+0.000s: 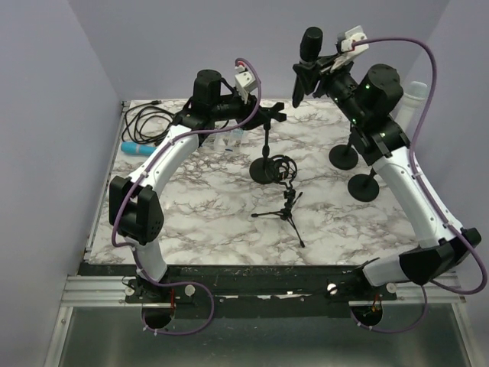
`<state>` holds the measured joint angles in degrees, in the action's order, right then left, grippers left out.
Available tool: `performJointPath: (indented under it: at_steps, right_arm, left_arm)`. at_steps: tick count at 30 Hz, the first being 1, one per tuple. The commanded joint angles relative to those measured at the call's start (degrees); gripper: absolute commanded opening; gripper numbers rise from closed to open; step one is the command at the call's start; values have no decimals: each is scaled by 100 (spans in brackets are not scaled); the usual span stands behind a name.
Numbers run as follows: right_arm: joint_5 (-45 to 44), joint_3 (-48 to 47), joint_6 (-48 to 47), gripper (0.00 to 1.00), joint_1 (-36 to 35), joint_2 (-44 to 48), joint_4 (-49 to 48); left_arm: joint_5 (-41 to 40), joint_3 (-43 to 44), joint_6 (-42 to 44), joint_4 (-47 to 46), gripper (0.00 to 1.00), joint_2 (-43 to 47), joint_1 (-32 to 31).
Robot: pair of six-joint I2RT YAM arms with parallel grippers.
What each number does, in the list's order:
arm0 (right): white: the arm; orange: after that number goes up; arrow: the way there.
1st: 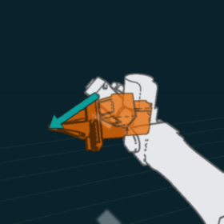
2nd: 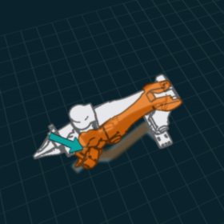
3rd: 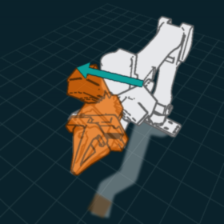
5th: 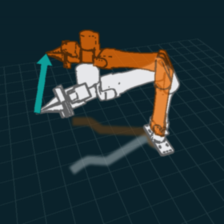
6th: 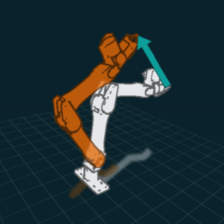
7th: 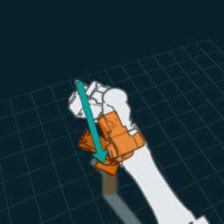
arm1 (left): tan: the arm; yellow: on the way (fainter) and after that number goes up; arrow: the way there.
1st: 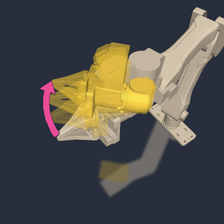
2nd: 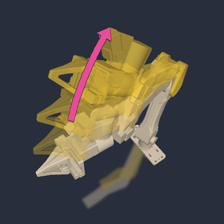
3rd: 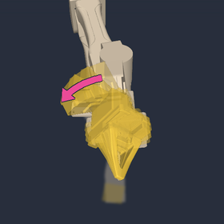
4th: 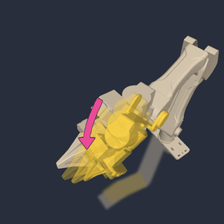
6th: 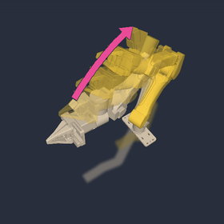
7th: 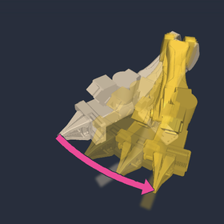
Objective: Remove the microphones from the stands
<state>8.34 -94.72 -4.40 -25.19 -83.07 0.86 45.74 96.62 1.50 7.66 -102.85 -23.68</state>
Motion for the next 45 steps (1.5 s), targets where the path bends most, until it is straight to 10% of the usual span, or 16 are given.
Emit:
performJointPath:
  at_steps: [1,45]
  right_arm:
    - [-526,189,232,1,-37,583,-160]
    - [-180,1430,260,1,-37,1486,-393]
  left_arm:
    - [-675,26,62,608,0,110,-149]
    - [-1370,-3253,-604,-1473,0,38,-611]
